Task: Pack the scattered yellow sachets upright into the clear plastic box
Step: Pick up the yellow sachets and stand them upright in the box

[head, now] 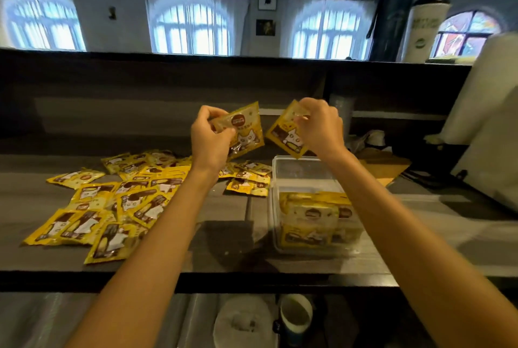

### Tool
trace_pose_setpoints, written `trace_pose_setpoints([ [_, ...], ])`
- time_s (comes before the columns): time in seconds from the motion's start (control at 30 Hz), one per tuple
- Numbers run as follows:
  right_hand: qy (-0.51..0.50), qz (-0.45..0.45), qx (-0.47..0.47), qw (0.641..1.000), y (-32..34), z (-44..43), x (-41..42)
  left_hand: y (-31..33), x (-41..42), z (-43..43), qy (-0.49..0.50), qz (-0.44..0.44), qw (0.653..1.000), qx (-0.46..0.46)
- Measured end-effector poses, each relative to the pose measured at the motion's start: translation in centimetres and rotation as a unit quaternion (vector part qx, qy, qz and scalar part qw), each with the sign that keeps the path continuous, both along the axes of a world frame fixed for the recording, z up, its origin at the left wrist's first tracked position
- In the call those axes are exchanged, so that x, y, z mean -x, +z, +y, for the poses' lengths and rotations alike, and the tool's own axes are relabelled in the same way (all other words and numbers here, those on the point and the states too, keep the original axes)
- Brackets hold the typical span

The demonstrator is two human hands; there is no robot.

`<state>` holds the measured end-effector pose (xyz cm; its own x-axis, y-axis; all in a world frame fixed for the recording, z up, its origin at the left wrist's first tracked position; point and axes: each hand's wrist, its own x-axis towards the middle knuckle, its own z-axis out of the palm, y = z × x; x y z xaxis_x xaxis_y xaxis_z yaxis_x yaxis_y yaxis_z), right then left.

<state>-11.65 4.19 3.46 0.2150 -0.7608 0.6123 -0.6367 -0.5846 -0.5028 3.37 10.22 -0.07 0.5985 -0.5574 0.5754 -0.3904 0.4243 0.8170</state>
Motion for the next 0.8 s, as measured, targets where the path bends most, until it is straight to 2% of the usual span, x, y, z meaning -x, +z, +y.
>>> trace_pose_setpoints([
  [0.1, -0.019, 0.035, -0.058, 0.997, -0.6, -1.4, 2.8, -0.4, 2.5, -1.3, -0.057, -0.006, 0.998, -0.008],
  [0.3, 0.009, 0.086, -0.156, 0.984, -2.9, -2.3, 6.6, -2.3, 5.9, -3.0, -0.163, -0.035, 0.984, -0.066],
  [0.5, 0.087, 0.127, -0.218, 0.964, -3.4, -2.2, 7.8, -3.8, 6.3, -2.8, -0.246, -0.067, 0.953, -0.163],
  [0.67, 0.135, 0.158, -0.232, 0.95, -3.7, -2.1, 7.9, -4.3, 5.6, -2.2, -0.189, -0.207, 0.937, -0.207],
  [0.8, 0.172, 0.2, -0.251, 0.931, -4.2, -1.9, 8.3, -4.2, 5.4, -1.8, -0.216, -0.277, 0.896, -0.271],
])
